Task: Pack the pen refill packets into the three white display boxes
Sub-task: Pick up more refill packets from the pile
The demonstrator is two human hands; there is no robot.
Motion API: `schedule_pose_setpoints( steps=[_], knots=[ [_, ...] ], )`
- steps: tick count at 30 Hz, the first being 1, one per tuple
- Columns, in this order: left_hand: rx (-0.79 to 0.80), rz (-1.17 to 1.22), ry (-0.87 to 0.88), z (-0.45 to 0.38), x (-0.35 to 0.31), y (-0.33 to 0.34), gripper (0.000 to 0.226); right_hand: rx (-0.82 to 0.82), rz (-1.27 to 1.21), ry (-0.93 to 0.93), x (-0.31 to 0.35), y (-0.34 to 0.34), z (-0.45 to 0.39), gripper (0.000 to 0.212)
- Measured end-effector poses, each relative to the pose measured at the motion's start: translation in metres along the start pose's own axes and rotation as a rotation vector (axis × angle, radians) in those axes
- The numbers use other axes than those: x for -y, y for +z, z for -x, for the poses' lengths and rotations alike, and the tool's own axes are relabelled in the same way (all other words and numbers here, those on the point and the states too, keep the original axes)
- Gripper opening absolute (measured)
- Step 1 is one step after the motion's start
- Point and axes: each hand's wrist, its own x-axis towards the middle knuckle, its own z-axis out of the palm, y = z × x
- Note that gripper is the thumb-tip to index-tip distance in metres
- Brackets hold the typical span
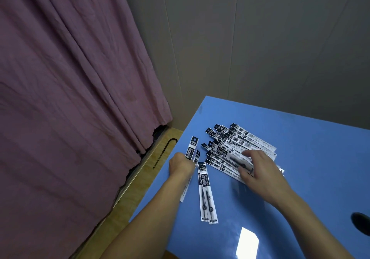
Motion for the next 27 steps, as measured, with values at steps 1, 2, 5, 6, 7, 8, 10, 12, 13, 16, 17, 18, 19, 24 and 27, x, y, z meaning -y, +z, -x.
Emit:
schedule_pose_setpoints(
  steps=[1, 2, 5, 6, 7, 8, 10, 12, 13, 16, 17, 18, 19, 24, 27],
  knots=[
    [0.009, 0.016, -0.001, -0.001, 0.001, -0.001, 0.025, 0.002, 0.0, -0.001, 0.0, 0.0, 0.0, 0.05],
    [0.024, 0.035, 0.0, -0.002, 0.002, -0.003, 0.022, 0.002, 0.0, -0.004, 0.0, 0.0, 0.0, 0.049],
    [0.106, 0.096, -0.042, 0.0, 0.0, -0.011, 0.015, 0.006, 0.0, -0.004, 0.001, 0.0, -0.001, 0.049],
    [0.142, 0.115, -0.074, 0.001, -0.001, -0.014, 0.022, 0.009, -0.001, -0.005, 0.002, 0.001, -0.002, 0.049],
    [0.186, 0.125, -0.105, 0.001, -0.001, -0.017, 0.027, 0.011, -0.001, -0.007, 0.003, 0.001, -0.003, 0.049],
    [0.23, 0.121, -0.119, 0.002, -0.002, -0.02, 0.031, 0.014, -0.003, -0.009, 0.004, 0.001, -0.003, 0.049],
    [0.282, 0.128, -0.113, 0.001, -0.001, -0.025, 0.037, 0.017, -0.005, -0.021, 0.005, 0.002, -0.004, 0.049],
    [0.282, 0.112, -0.111, -0.001, 0.0, -0.028, 0.038, 0.011, -0.005, -0.034, 0.006, 0.003, -0.005, 0.049],
    [0.284, 0.1, -0.101, -0.002, 0.001, -0.029, 0.035, 0.009, -0.005, -0.037, 0.006, 0.003, -0.004, 0.049],
    [0.293, 0.101, -0.086, -0.008, 0.006, -0.026, 0.017, 0.013, 0.0, -0.042, 0.006, 0.004, -0.004, 0.048],
    [0.297, 0.117, -0.09, -0.009, 0.007, -0.025, 0.016, 0.013, 0.003, -0.046, 0.006, 0.005, -0.003, 0.048],
    [0.298, 0.131, -0.093, -0.01, 0.009, -0.024, 0.016, 0.013, 0.005, -0.05, 0.006, 0.005, -0.003, 0.048],
    [0.302, 0.141, -0.099, -0.008, 0.009, -0.024, 0.017, 0.014, 0.007, -0.052, 0.006, 0.005, -0.004, 0.047],
    [0.325, 0.218, -0.099, -0.002, 0.008, -0.027, 0.014, 0.044, 0.008, -0.059, 0.007, 0.012, -0.009, 0.046],
    [0.349, 0.255, -0.12, -0.003, 0.009, -0.033, 0.009, 0.077, -0.012, -0.073, 0.012, 0.022, -0.018, 0.048]
  ],
)
